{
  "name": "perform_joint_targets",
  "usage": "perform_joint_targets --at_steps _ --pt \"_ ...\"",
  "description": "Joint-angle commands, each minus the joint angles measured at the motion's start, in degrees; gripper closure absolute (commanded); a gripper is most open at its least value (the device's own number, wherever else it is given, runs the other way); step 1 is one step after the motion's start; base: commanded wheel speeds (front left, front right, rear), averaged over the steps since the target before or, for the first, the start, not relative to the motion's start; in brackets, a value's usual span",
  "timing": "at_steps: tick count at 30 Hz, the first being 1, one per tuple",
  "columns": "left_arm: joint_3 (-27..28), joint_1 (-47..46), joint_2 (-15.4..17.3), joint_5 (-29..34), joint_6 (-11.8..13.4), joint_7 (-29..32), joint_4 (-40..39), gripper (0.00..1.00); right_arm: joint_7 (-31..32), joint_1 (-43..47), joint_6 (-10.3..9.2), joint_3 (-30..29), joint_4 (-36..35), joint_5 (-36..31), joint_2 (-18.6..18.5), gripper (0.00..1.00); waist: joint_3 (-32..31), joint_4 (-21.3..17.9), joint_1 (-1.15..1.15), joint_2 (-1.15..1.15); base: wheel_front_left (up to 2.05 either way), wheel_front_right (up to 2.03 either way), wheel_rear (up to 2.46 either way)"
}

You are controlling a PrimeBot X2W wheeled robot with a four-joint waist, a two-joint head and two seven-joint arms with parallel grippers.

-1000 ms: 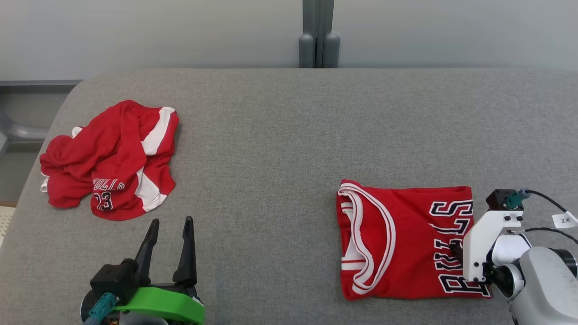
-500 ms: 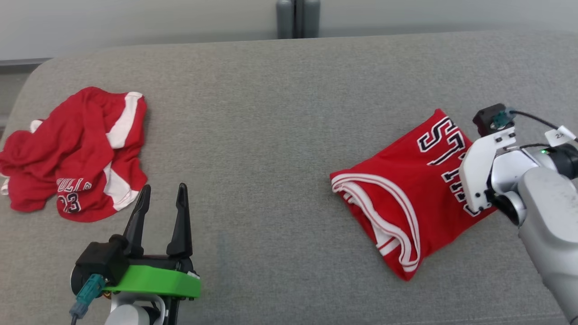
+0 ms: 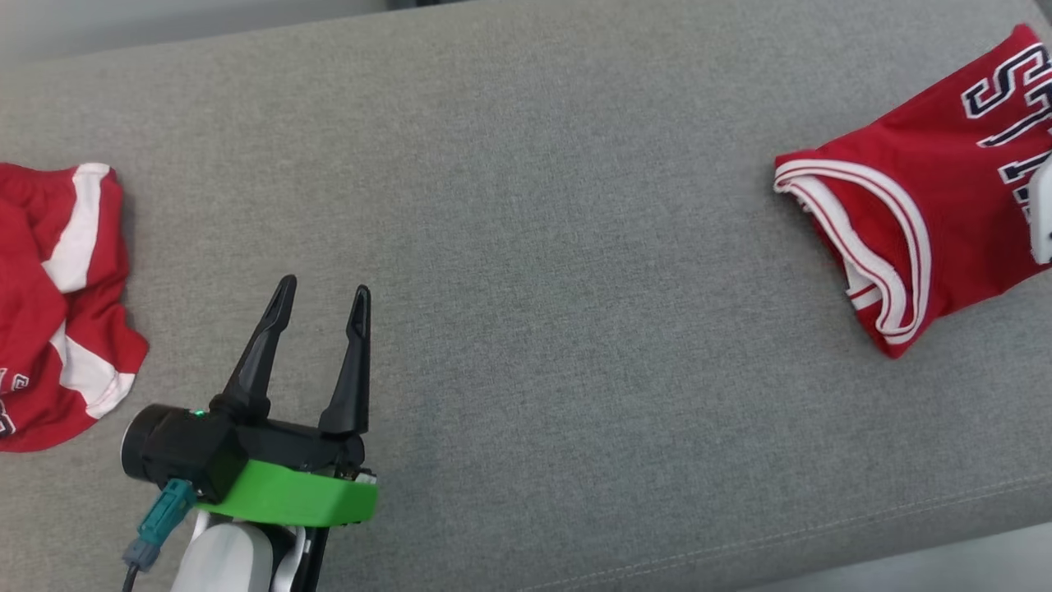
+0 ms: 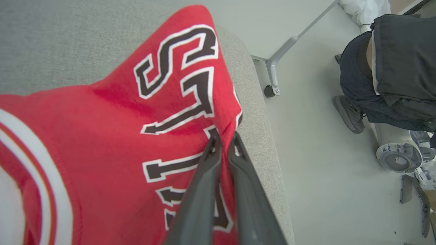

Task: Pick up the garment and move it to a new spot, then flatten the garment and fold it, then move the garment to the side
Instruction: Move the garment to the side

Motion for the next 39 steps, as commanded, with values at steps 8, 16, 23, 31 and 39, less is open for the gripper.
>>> perform_joint_targets --at_steps 8,16,23,31,39 --pt "-1.52 -2.22 3.55 0.86 -0.20 0.00 -3.46 0.00 -7.24 -1.22 -0.10 -12.87 4.59 -9.95 -0.99 1.00 8.71 -3.92 0.00 0.00 0.00 0.00 0.00" --pt "-1.30 -2.66 3.38 -0.43 -0.03 0.00 -3.08 0.00 -19.57 -1.82 -0.09 -20.63 0.30 -21.85 1.80 0.00 8.00 -2.69 0.00 0.00 0.00 0.00 0.00" --pt "0.57 -1.65 0.29 -1.24 0.52 0.00 -0.11 0.00 -27.92 1.53 -0.09 -22.63 -1.08 -19.77 9.12 0.00 1.44 -0.21 0.00 0.00 0.00 0.00 0.00" --pt "3.40 2.00 -1.82 -1.60 0.08 0.00 6.04 0.00 -30.74 12.72 -0.09 -17.34 -8.59 -2.38 18.73 0.00 -9.49 3.01 0.00 0.00 0.00 0.00 0.00" --pt "8.19 6.65 -2.92 -0.88 -0.11 -0.01 10.82 0.00 -29.38 27.24 -0.09 -9.05 -18.66 5.43 21.20 0.00 -16.62 4.95 0.00 0.00 0.00 0.00 0.00"
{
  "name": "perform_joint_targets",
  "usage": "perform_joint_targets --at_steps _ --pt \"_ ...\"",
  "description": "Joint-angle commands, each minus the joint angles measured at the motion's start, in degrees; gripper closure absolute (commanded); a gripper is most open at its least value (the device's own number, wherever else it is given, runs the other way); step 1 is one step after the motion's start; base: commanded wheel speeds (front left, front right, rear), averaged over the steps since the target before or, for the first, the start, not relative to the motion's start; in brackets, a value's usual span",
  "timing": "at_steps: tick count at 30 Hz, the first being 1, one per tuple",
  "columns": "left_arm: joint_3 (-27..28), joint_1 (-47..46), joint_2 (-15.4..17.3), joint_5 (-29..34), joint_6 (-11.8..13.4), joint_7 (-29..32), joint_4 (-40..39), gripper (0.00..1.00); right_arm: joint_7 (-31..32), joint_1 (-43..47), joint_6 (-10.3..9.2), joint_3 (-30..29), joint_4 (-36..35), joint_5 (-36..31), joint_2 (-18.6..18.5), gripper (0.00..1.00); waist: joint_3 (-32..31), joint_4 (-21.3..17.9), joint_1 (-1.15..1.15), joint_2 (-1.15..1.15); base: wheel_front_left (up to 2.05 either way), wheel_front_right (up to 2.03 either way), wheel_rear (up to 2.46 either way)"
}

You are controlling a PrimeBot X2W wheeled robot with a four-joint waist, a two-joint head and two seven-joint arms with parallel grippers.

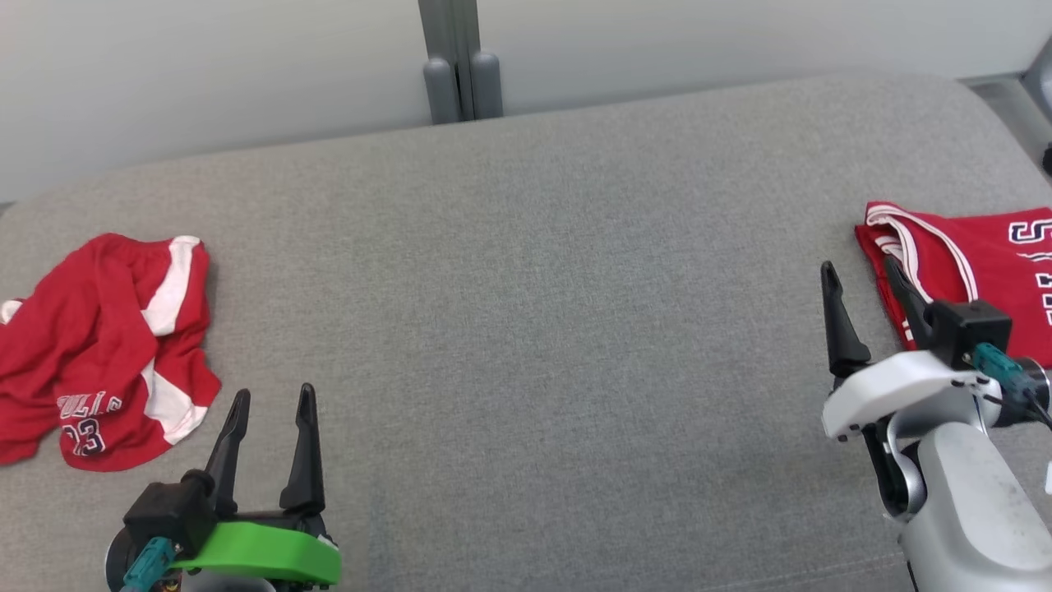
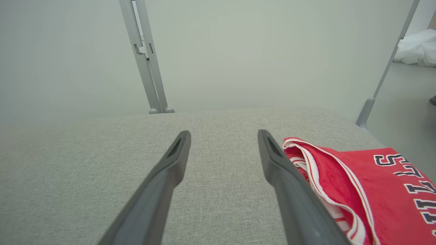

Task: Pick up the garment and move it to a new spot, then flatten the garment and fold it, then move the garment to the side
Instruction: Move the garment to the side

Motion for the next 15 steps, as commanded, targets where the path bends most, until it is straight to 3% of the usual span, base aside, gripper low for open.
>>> perform_joint_targets --at_steps 1,15 --pt "0.71 0.61 -0.23 0.47 -0.22 -0.02 0.61 0.00 0.22 2.04 -0.09 -0.48 -1.53 0.97 -0.72 0.00 -5.65 3.61 0.00 0.00 0.00 0.00 0.00" --pt "1.98 0.58 -0.86 1.98 -0.34 -0.02 8.75 0.00 0.97 17.50 -0.06 -1.04 -6.92 -0.35 4.34 0.00 -9.53 6.36 0.00 0.00 0.00 0.00 0.00"
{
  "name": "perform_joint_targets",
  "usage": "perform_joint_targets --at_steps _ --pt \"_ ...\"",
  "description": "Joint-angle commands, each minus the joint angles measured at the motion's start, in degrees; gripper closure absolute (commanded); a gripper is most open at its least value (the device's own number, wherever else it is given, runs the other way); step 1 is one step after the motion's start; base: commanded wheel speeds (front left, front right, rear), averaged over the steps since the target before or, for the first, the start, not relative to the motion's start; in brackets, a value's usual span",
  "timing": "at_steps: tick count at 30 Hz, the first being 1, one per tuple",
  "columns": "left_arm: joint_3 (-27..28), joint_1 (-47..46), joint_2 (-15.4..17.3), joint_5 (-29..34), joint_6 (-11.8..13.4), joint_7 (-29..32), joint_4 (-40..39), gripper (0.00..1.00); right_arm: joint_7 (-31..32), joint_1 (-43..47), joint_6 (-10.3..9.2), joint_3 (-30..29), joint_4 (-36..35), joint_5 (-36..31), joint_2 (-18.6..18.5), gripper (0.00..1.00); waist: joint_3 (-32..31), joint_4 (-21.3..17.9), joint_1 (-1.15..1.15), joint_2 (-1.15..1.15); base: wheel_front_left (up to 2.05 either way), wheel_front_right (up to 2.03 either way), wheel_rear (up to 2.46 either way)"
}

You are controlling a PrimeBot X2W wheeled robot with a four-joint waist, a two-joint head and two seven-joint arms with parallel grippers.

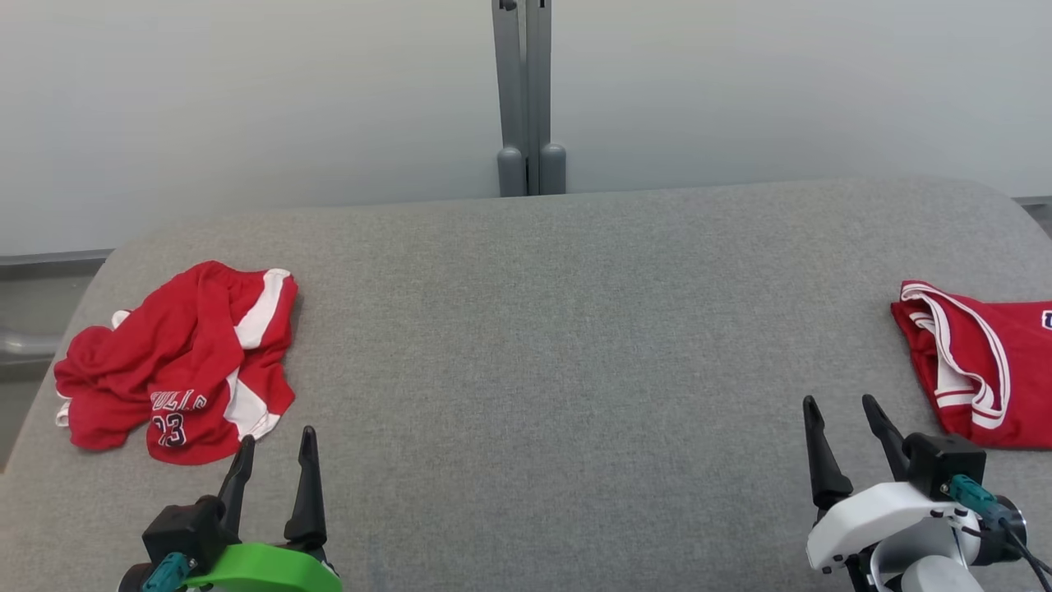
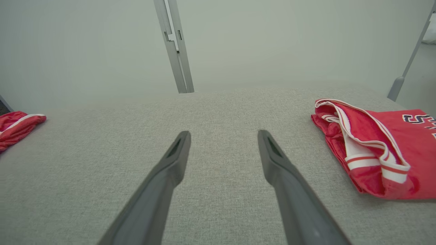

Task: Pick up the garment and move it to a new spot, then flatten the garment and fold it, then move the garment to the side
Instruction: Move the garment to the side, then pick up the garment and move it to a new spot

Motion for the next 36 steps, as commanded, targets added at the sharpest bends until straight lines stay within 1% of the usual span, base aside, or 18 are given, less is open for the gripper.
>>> perform_joint_targets --at_steps 1,9,15,18,19,23,33,36 --pt "-0.01 0.46 0.00 0.41 -0.20 0.00 0.08 0.00 0.26 0.96 -0.01 -0.03 -0.55 -0.41 0.17 0.00 -0.61 0.36 0.00 0.00 0.00 0.00 0.00" --pt "-0.29 0.28 -0.06 -0.21 -0.21 0.00 -0.98 0.00 0.96 1.59 -0.01 -0.58 -2.32 -0.50 0.58 0.00 0.00 0.17 0.00 0.00 0.00 0.00 0.00" --pt "0.17 0.02 -0.04 0.05 -0.21 -0.01 -1.59 0.00 1.53 2.19 -0.01 -1.00 -3.21 -0.54 0.71 0.00 0.52 1.84 0.00 0.00 0.00 0.00 0.00" --pt "0.71 0.14 -0.04 0.46 -0.22 -0.01 -2.48 0.00 1.17 2.64 -0.01 -1.45 -3.48 -0.33 0.75 0.00 0.74 4.01 0.00 0.00 0.00 0.00 0.00" --pt "0.66 0.15 -0.03 0.90 -0.22 0.00 -2.91 0.00 1.02 2.81 -0.01 -1.90 -3.61 -0.06 0.76 0.00 0.98 5.99 0.00 0.00 0.00 0.00 0.00" --pt "1.49 0.17 -0.01 1.72 -0.21 0.00 -3.50 0.00 0.31 2.62 -0.01 -1.58 -3.57 0.93 0.77 0.00 1.31 10.24 0.00 0.00 0.00 0.00 0.00" --pt "4.43 0.02 -0.04 3.31 -0.20 0.00 -4.05 0.00 -1.19 1.25 -0.01 -1.21 -2.63 2.50 0.74 0.00 1.98 20.23 0.00 0.00 0.00 0.00 0.00" --pt "4.82 -0.19 -0.04 3.55 -0.20 0.00 -3.91 0.00 -1.53 1.28 -0.01 -1.37 -2.35 2.73 0.73 0.00 2.12 22.61 0.00 0.00 0.00 0.00 0.00"
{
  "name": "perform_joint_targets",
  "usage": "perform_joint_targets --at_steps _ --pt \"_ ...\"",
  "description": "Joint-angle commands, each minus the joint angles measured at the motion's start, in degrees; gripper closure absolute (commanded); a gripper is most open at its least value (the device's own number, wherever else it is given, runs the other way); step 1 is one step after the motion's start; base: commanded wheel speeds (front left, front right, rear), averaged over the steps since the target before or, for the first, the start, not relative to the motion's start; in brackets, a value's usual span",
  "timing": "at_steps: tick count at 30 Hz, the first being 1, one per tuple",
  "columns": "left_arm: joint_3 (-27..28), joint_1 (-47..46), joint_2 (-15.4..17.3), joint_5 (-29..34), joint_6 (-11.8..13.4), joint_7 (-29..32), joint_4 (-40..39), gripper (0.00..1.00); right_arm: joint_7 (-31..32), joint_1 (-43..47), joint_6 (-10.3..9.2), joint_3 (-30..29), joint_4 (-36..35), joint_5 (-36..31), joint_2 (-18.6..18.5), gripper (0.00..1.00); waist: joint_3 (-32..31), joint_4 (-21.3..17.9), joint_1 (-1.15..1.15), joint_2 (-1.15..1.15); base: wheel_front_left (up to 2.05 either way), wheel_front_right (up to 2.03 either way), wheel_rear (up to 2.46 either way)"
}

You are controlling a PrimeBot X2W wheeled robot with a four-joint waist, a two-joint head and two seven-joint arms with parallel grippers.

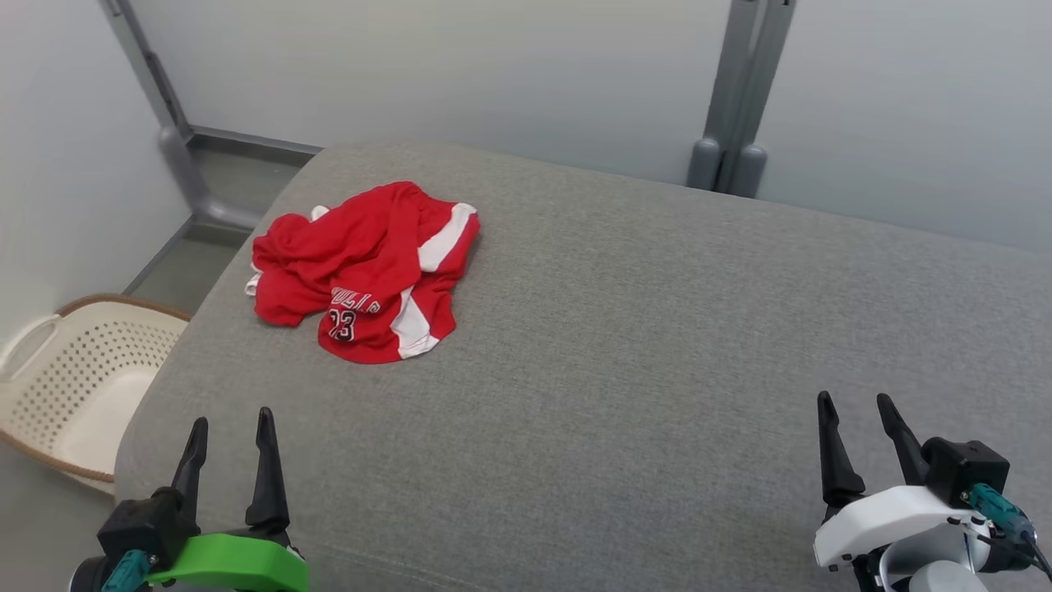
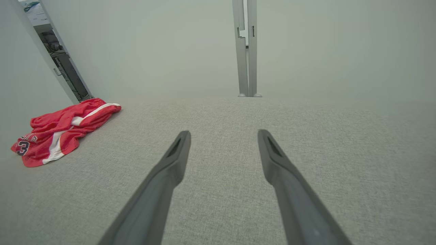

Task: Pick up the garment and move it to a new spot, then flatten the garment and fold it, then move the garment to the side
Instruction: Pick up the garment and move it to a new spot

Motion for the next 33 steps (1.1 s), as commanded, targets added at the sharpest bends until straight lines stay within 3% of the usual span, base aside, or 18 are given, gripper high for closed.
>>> perform_joint_targets --at_steps 1,8,20,27,33 --pt "0.29 -0.23 0.14 0.39 -0.20 0.00 0.02 0.00 -0.35 -0.22 -0.01 0.12 0.23 0.40 -0.13 0.00 0.60 4.98 0.00 0.00 0.00 0.00 0.00" --pt "2.43 0.45 0.13 0.71 -0.20 0.00 -0.05 0.00 -0.84 -0.55 -0.01 1.21 0.97 0.88 -0.15 0.00 0.73 7.00 0.00 0.00 0.00 0.00 0.00" --pt "3.26 -3.94 0.13 -0.86 -0.19 0.00 4.43 0.00 -0.29 0.52 -0.01 0.70 -0.20 -0.26 -0.15 0.00 2.13 6.39 0.00 0.00 0.00 0.00 0.00" --pt "4.99 -16.65 0.12 -4.16 2.20 0.85 15.15 0.00 4.08 -1.00 -0.01 2.26 -7.02 -3.87 -0.35 0.00 8.59 1.54 0.00 0.00 0.00 0.00 0.00" --pt "7.51 -27.95 1.90 -7.15 3.67 2.94 24.18 0.00 8.70 -3.68 -0.01 6.74 -14.82 -4.88 -2.35 0.00 15.63 -6.48 0.00 0.00 0.00 0.00 0.00"
